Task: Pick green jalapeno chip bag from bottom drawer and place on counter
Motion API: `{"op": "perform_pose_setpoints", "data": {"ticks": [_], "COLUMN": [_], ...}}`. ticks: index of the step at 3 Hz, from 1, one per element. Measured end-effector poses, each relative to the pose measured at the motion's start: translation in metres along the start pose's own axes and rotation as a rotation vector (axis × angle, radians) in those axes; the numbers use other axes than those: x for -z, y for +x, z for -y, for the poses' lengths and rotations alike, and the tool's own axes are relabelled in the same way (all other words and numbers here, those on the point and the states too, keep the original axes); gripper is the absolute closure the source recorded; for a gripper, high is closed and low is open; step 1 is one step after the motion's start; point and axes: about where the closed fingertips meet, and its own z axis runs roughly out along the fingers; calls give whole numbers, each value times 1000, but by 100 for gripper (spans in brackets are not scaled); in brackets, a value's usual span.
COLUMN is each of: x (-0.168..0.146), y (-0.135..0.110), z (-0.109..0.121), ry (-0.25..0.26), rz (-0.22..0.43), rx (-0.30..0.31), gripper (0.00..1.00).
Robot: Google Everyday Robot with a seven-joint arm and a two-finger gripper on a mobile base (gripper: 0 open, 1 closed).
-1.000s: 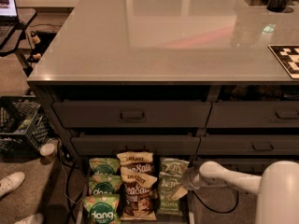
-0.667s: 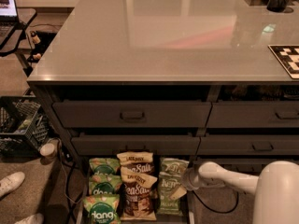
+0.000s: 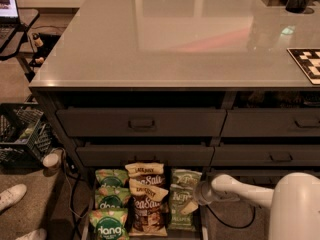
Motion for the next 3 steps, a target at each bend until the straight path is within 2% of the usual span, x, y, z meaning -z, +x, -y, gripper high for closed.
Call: {"op": "perform_pose_setpoints", "data": {"ticks": [3], "x": [-23], "y": [16], "z": [-15], "ry": [-53], "rz": [-3], "rx": [-41], "gripper": [15]}}
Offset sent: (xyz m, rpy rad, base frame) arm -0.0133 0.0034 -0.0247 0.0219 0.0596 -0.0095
